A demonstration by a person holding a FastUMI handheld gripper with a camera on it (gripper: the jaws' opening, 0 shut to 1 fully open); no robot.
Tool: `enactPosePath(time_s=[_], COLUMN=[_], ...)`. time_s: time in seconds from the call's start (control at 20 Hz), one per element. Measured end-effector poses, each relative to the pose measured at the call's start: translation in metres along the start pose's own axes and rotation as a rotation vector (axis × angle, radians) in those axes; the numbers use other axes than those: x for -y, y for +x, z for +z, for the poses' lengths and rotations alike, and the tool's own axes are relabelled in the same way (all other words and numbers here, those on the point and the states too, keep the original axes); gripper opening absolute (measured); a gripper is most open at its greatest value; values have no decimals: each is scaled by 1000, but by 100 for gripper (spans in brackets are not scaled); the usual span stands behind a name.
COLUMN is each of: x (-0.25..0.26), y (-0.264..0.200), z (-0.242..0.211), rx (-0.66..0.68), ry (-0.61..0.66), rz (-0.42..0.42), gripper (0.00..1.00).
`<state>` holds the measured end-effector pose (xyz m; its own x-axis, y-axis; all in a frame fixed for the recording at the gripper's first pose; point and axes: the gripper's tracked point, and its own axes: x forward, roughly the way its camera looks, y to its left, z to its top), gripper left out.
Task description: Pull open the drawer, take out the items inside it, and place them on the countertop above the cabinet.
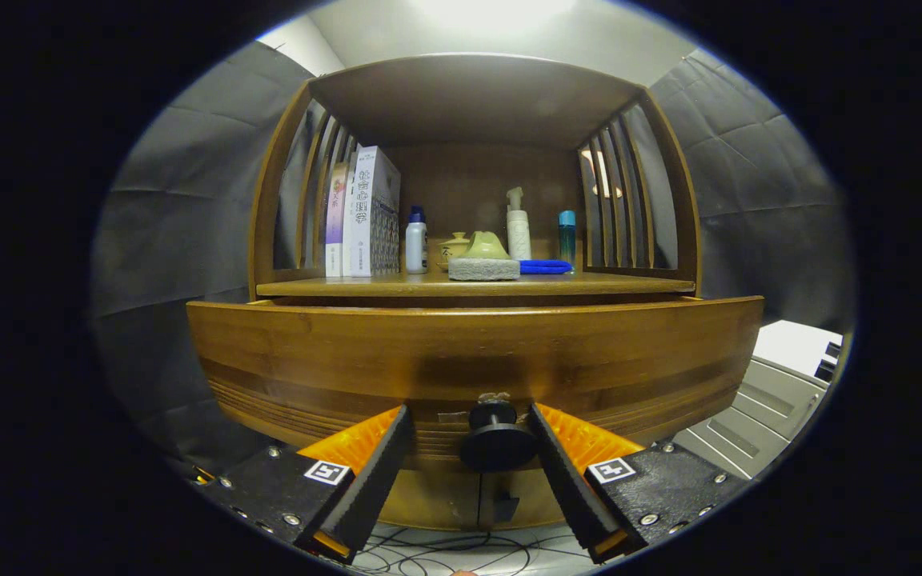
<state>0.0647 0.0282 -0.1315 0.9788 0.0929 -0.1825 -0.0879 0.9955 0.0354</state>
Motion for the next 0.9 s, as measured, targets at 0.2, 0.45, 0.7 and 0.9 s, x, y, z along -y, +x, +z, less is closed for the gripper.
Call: enactPosePath(time_s=[0.2, 0.45, 0.7, 0.9], x=[0, -1, 1, 1], y=[11, 17, 24, 26], z=[1, 1, 2, 3], rx=[-3, -7, -9, -12], ry=[1, 6, 22, 23], rz=[0, 5, 12, 19], gripper=[93, 93, 93, 93])
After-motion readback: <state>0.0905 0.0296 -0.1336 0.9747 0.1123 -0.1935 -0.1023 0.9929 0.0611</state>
